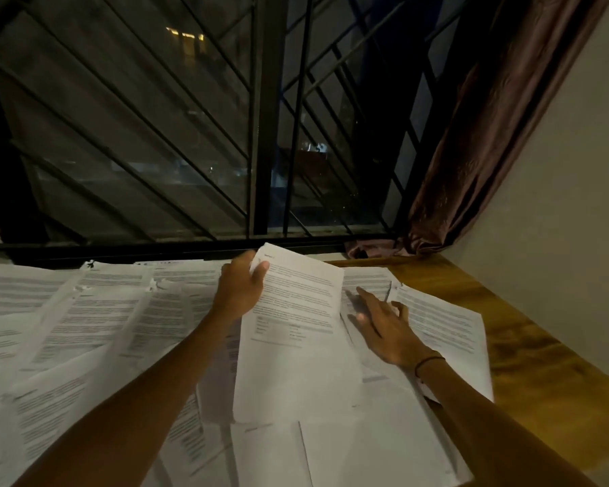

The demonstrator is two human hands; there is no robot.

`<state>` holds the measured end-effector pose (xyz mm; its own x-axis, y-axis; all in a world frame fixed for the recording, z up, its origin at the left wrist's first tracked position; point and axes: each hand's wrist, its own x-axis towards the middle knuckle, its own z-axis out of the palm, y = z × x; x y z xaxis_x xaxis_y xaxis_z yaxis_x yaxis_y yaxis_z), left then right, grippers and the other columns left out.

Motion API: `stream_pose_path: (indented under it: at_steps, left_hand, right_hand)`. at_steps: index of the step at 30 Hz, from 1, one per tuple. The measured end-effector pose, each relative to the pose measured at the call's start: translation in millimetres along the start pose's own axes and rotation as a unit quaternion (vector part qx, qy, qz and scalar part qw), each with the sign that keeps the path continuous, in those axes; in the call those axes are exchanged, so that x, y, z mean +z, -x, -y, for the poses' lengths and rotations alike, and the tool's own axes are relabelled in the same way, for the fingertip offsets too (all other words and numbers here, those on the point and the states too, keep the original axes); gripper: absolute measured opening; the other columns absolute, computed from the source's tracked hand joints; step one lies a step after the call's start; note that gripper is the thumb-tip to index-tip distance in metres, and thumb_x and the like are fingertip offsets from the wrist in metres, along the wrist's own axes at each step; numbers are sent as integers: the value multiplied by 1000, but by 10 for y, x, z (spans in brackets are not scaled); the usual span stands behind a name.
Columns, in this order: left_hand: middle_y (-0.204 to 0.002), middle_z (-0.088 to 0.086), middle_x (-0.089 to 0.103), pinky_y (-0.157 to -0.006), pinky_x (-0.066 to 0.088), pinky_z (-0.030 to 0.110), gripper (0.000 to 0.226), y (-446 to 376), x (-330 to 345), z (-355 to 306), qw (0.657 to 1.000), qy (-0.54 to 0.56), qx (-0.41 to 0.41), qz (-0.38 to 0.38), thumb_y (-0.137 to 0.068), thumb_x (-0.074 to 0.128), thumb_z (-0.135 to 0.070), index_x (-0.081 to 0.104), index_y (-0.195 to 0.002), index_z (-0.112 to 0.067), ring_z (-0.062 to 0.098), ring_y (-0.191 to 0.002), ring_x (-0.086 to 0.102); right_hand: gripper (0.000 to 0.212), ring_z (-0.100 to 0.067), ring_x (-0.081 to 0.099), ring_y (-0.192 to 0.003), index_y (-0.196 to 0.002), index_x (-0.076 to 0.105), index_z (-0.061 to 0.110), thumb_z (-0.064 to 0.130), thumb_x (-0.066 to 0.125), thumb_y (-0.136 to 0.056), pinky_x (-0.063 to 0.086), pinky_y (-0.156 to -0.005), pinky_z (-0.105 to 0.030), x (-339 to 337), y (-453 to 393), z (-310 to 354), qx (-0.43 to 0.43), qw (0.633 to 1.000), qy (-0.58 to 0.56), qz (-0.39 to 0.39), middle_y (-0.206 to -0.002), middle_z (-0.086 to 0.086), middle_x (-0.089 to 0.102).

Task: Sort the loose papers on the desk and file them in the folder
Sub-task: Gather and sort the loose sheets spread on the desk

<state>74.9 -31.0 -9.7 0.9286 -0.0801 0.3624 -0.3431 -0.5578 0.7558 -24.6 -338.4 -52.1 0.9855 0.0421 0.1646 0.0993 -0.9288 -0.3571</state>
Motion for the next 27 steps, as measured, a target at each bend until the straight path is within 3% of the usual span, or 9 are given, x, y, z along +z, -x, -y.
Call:
stream_pose_path:
  at_steps: [3, 6, 10, 14, 16, 18, 20, 22, 27]
  left_hand:
    - [-116, 11, 69, -78, 45, 34, 38, -2, -99, 98, 1000, 8, 1, -14, -105, 49, -38, 63, -125, -9, 28, -105, 64]
    - [-114, 8, 70, -79, 43, 30, 34, 57, -280, 110, 999, 38, 1, -27, -105, 52, -32, 65, -125, -7, 18, -98, 62]
    - [-113, 5, 74, -87, 56, 38, 50, 214, -708, 244, 995, 89, -19, -34, -95, 56, -51, 69, -123, -11, 22, -102, 70]
    - [-107, -2, 76, -91, 59, 46, 43, 393, -1117, 540, 994, 104, -29, -24, -90, 64, -52, 72, -116, -18, 16, -99, 73]
    - [-107, -3, 77, -88, 61, 45, 35, 502, -1278, 642, 993, 117, -27, -3, -92, 72, -43, 72, -116, -19, 14, -97, 74]
    - [-105, -5, 78, -84, 63, 40, 25, 594, -1402, 750, 993, 113, -23, 15, -94, 72, -35, 73, -115, -21, 13, -95, 75]
    - [-103, -10, 78, -81, 64, 35, 19, 668, -1527, 840, 995, 100, -27, 10, -94, 71, -34, 72, -112, -27, 9, -93, 75]
    - [-100, -13, 78, -78, 63, 30, 17, 731, -1643, 893, 995, 99, -33, -4, -95, 70, -34, 72, -111, -28, 7, -92, 75]
    - [-101, -9, 79, -77, 62, 27, 21, 877, -2000, 1031, 991, 111, -67, -23, -94, 72, -33, 75, -112, -22, 10, -92, 76]
  right_hand:
    - [65, -17, 36, -147, -155, 29, 41, 73, 24, -100, 21, -123, -54, -83, -40, 278, -11, 997, -71, 7, -159, 8, 41]
    - [64, -11, 62, -117, -148, 37, 32, 53, 65, -95, 57, -91, -27, -108, -170, 689, 22, 955, -291, 42, -132, 6, 62]
    - [73, -21, 73, -106, -144, 37, 16, 1, 79, -86, 63, -77, -31, 44, -388, 1094, 39, 879, -474, 24, -124, -12, 71]
    - [56, -31, 74, -106, -138, 52, -2, -16, 69, -86, 63, -79, -38, 235, -537, 1339, 2, 843, -532, 75, -120, -21, 73]
    - [47, -35, 72, -112, -132, 61, -3, -8, 72, -87, 60, -91, -46, 311, -532, 1459, -31, 849, -514, 120, -122, -18, 73]
    - [29, -26, 76, -95, -117, 70, -3, 15, 73, -93, 62, -79, -35, 379, -517, 1602, -42, 879, -460, 118, -107, -13, 77]
    - [55, -22, 70, -69, -87, 68, 3, 57, 66, -91, 58, -60, -28, 416, -545, 1724, -56, 929, -361, 57, -80, -7, 72]
    - [71, -25, 69, -78, -81, 66, 10, 80, 53, -85, 62, -73, -41, 487, -613, 1729, -81, 957, -280, 7, -81, -5, 70]
    - [46, -5, 57, -105, -102, 68, 35, 75, 49, -91, 46, -88, -34, 582, -719, 1858, -138, 966, -218, -7, -104, 17, 66]
